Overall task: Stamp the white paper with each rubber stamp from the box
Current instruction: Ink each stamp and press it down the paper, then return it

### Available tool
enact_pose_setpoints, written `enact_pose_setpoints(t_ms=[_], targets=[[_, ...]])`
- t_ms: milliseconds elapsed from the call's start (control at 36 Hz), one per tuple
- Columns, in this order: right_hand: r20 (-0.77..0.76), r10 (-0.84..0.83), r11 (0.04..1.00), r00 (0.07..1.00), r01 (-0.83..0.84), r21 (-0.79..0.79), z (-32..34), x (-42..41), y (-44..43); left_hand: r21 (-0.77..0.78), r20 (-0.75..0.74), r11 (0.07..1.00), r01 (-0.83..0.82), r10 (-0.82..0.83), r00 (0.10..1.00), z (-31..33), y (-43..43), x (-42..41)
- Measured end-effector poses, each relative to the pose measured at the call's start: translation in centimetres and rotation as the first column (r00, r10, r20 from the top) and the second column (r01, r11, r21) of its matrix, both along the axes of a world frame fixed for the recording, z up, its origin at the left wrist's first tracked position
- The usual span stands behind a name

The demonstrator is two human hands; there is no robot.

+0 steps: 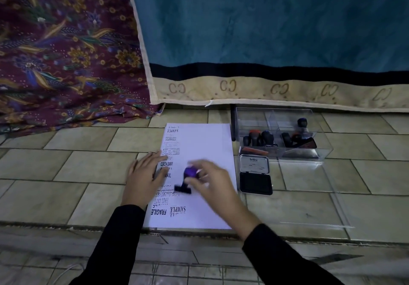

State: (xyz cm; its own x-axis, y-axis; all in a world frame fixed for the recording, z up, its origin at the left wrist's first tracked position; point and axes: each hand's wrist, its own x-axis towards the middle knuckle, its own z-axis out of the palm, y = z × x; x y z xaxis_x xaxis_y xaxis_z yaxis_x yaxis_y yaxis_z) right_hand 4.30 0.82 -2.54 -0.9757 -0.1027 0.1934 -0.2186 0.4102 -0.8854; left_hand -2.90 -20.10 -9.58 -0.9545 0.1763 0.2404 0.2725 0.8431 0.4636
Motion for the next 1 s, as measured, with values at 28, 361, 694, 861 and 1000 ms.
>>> enact_pose_setpoints(t_ms=[28,361,694,861,1000], targets=[[-0.011,-0.072,0.996,0.997,0.071,-0.054,0.6,-0.6,1.0,0.005,0.001,1.0,-0.001,0.001,1.0,0.0,0.0,0.0],[-0.154,-0.611,0.791,0.776,0.606,-0.082,4.9,-10.8,14.1,0.025,-0.005,1.0,-0.001,0.001,1.0,0.2,0.0,0.1],[-0.048,-0.529,0.817,0.847,0.524,0.242,0.9,-16.2,15.1,0.009,-0.017,1.0,-0.005,0.005,1.0,0.0,-0.1,-0.2],[0.058,-0.502,0.793,0.863,0.432,0.429,0.1,-17.2,14.4,0.012,-0.024,1.0,0.001,-0.001,1.0,0.3,-0.1,-0.1],[0.068,-0.392,0.734,0.918,0.268,0.624,0.9,-17.1,14.4,0.0,-0.009,1.0,-0.002,0.002,1.0,0.2,-0.1,-0.1]])
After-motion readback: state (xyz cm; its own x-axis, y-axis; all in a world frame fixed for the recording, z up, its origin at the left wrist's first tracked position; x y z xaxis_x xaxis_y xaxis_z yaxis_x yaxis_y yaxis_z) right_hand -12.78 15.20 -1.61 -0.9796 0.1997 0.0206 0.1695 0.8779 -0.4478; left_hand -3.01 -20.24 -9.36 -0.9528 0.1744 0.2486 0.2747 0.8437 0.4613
